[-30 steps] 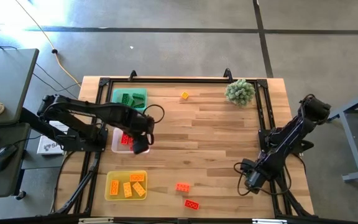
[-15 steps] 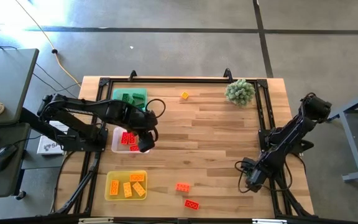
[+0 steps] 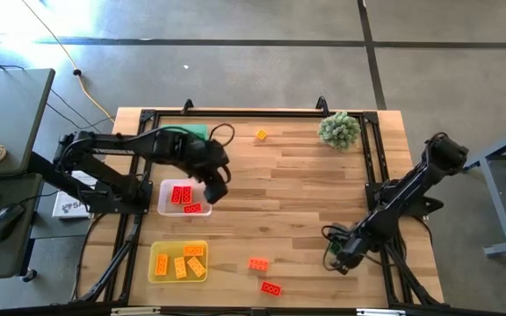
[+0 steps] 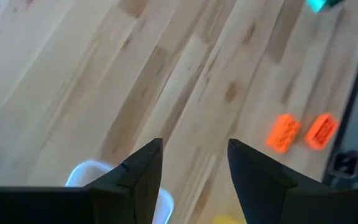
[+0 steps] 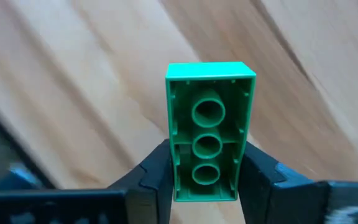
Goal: Sort & place blocks by color
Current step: Put the green game piece into the green bin
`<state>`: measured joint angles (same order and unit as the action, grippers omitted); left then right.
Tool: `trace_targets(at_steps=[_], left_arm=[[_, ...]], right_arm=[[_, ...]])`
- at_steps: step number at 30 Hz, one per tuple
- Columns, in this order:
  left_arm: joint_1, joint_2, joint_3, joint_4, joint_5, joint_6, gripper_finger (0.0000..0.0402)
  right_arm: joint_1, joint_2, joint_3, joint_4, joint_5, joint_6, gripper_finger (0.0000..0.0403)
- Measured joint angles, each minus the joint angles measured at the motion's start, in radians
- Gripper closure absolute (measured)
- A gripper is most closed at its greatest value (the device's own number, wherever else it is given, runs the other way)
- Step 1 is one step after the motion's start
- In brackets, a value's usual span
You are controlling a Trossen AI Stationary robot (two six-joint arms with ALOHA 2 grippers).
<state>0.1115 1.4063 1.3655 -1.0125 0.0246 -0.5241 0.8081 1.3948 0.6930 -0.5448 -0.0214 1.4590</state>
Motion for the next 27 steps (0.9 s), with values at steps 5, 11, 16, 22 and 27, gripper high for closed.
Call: trace_targets(at_steps=[5,11,16,22,27], left_arm=[[0.064,0.0,0.0,0.104,0.052,-0.023,0.0232],[0.136,0.0,0.0,0.231,0.121,-0.026,0.0232],[0.185,0.0,0.0,0.318,0.122,-0.063,0.0232],[0.222,0.002,0.0,0.388,0.122,-0.126,0.0232],[0.233,0.006,0.0,0.424,0.159,-0.197,0.0232]], right_arm=[[-0.075,0.0,0.055,0.011,0.076,-0.038,0.0292],[-0.178,-0.001,0.152,0.012,0.143,-0.129,0.0292],[-0.266,-0.001,0.249,0.006,0.231,-0.247,0.0292],[-0.383,-0.001,0.36,-0.025,0.287,-0.427,0.0292],[-0.466,-0.001,0.421,-0.055,0.333,-0.549,0.0292]])
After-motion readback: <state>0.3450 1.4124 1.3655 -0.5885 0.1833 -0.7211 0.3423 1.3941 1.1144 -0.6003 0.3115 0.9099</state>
